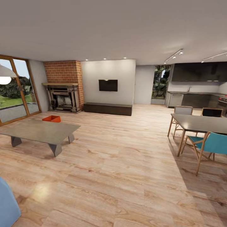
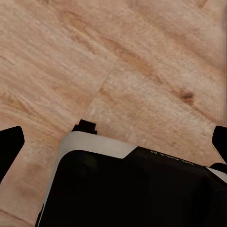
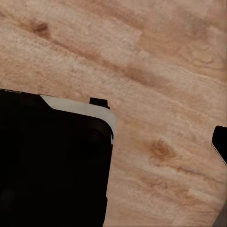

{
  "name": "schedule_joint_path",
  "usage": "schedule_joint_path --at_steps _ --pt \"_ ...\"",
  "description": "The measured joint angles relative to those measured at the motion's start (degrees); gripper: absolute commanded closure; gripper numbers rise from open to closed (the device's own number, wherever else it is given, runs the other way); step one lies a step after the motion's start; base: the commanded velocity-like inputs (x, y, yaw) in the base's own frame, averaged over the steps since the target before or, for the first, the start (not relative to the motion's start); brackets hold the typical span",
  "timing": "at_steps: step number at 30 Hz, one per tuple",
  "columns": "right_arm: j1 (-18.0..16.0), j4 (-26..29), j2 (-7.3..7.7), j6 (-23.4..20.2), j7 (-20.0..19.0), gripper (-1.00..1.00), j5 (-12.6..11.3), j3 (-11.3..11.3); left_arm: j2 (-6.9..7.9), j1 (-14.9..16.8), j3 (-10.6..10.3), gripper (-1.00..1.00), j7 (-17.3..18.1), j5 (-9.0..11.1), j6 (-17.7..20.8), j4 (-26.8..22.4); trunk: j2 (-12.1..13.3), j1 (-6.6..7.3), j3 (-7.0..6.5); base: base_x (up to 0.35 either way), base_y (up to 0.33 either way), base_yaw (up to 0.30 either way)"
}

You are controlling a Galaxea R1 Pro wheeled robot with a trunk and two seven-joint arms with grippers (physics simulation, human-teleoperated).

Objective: Move the two storage containers from the living room to the garage. In the garage, place one container on the floor and stack the other container on top of it (either order is fine).

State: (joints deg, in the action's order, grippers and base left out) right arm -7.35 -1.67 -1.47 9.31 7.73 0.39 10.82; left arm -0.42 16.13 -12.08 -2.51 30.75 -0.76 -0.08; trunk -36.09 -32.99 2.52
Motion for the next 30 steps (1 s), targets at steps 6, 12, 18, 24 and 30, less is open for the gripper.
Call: schedule_joint_path --at_steps 6,12,18,24,30 --pt "0.0 0.0 -0.08 0.0 0.0 -1.00 0.0 0.0 0.00 0.0 0.0 -1.00 0.0 0.0 0.0 0.0 0.0 0.00 0.00 0.326 0.000 0.000" --pt "0.0 0.0 -0.17 0.0 0.0 -1.00 0.0 0.0 0.00 0.0 0.0 -1.00 0.0 0.0 0.0 0.0 0.0 0.00 0.00 0.326 0.000 0.000" --pt "0.0 0.0 -0.17 0.0 0.0 -1.00 0.0 0.0 0.00 0.0 0.0 -1.00 0.0 0.0 0.0 0.0 0.0 0.00 0.00 0.326 0.000 0.000" --pt "0.0 0.0 -0.17 0.0 0.0 -1.00 0.0 0.0 0.00 0.0 0.0 -1.00 0.0 0.0 0.0 0.0 0.0 0.00 0.00 0.326 0.000 0.000" --pt "0.0 0.0 -0.17 0.0 0.0 -1.00 0.0 0.0 0.00 0.0 0.0 -1.00 0.0 0.0 0.0 0.0 0.0 0.00 0.00 0.326 0.000 0.000"
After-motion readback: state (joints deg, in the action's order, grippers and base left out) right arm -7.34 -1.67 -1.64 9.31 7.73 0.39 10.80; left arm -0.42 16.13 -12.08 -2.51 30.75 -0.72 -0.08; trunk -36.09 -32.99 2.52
